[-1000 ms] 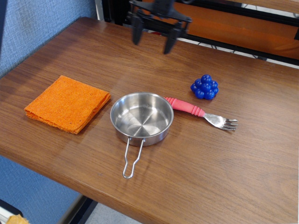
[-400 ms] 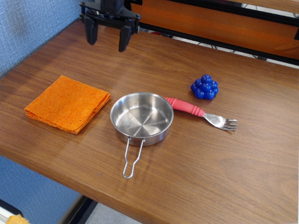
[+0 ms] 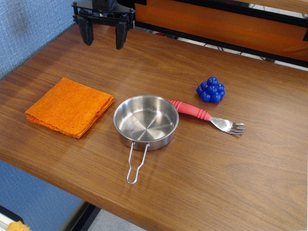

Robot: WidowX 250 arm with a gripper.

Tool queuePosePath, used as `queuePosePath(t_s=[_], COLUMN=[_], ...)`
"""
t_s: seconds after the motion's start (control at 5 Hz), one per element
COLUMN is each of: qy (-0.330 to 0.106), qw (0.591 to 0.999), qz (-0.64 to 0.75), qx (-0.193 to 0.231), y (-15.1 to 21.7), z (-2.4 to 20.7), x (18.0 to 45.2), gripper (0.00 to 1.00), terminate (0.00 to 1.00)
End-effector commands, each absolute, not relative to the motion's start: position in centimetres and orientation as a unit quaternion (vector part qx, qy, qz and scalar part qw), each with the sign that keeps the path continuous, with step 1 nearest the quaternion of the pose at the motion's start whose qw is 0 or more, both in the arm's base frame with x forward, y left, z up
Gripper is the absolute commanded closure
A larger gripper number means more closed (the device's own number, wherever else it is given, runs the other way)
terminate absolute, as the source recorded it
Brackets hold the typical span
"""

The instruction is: Move the grapes and place it on the center

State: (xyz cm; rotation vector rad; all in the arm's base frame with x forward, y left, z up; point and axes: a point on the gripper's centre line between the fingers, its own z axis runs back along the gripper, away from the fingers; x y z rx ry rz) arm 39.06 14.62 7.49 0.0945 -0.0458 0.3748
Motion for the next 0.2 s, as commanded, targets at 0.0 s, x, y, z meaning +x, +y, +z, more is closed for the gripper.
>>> queuePosePath(t_s=[0.0], qy=[-0.054], qw=[0.978], qz=[0.194], qx=[0.051], y=[14.5], z=[10.51], x=[38.09], gripper=[0.0], terminate=[1.0])
